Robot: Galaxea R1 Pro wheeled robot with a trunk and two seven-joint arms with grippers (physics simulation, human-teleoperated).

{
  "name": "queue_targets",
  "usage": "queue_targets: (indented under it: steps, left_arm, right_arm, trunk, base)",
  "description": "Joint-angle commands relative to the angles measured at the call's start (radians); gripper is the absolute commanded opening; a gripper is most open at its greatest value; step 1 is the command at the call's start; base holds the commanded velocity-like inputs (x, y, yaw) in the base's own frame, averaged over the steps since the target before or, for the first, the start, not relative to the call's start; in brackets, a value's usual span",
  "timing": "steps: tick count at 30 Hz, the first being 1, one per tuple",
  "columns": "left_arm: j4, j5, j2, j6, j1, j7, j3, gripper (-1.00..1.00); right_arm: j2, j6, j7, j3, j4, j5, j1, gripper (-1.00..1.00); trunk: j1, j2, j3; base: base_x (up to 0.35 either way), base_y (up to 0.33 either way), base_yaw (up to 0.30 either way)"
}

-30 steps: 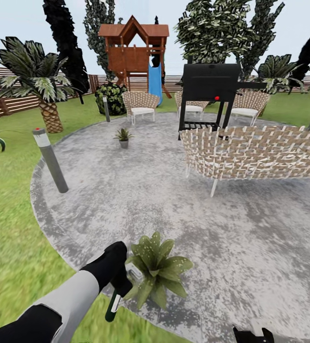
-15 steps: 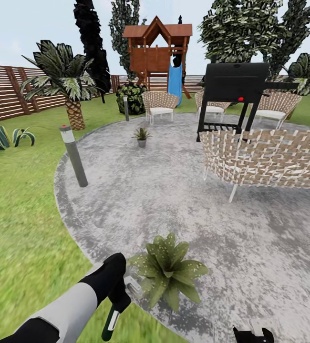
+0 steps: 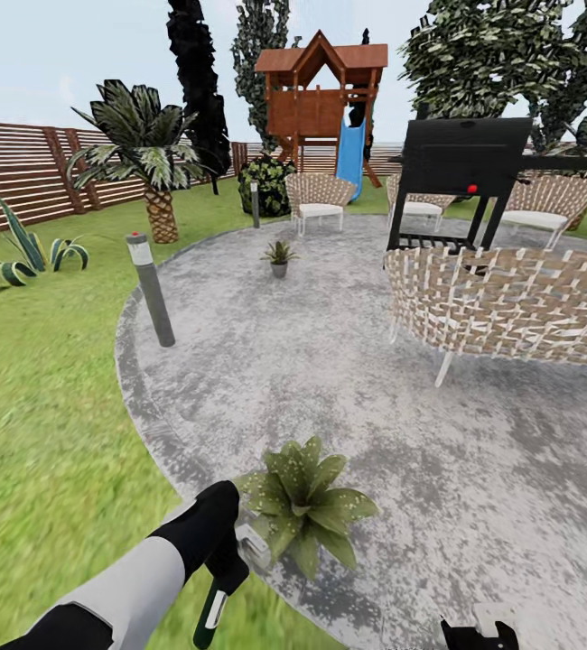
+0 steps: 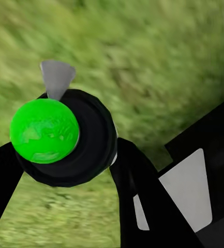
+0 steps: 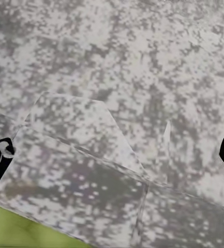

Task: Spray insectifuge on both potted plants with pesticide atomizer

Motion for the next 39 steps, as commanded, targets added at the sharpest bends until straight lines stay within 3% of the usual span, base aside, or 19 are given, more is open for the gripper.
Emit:
queue_targets:
  steps: [1, 9, 21, 25, 28, 39]
  left_arm:
    - [-0.001, -0.01, 0.0, 0.003, -0.001, -0.011, -0.002, -1.0]
    - [-0.001, -0.012, 0.004, 0.003, -0.001, -0.01, -0.001, -1.0]
    - [-0.012, -0.017, 0.017, 0.004, -0.002, -0.007, 0.0, -1.0]
    - [-0.013, -0.016, 0.054, 0.004, -0.002, -0.008, 0.002, -1.0]
    - [-0.014, -0.016, 0.064, 0.004, -0.002, -0.008, 0.002, -1.0]
    - [-0.018, -0.016, 0.064, 0.003, -0.002, -0.008, 0.001, -1.0]
  right_arm:
    - [0.0, -0.003, 0.008, -0.009, 0.0, 0.002, 0.0, 1.0]
    - [-0.001, -0.003, 0.009, -0.009, 0.0, 0.002, 0.0, 1.0]
    - [-0.003, -0.003, 0.008, -0.01, -0.002, -0.001, 0.0, 1.0]
    - [-0.003, -0.003, 0.008, -0.01, -0.002, -0.001, 0.0, 1.0]
    - [-0.003, -0.003, 0.008, -0.01, -0.002, -0.001, 0.0, 1.0]
    - [-0.003, -0.003, 0.007, -0.009, -0.002, 0.001, 0.0, 1.0]
  trunk:
    - [-0.001, 0.0, -0.001]
    - [-0.001, 0.0, -0.001]
    - [-0.001, 0.0, -0.001]
    - [-0.001, 0.0, -0.001]
    - [-0.001, 0.0, -0.001]
    - [-0.001, 0.0, -0.001]
  base:
    - [-0.165, -0.253, 0.275]
    - [-0.06, -0.253, 0.192]
    - [0.0, -0.01, 0.001]
    - [0.0, 0.0, 0.0]
    - [0.0, 0.0, 0.0]
    - [0.036, -0.054, 0.196]
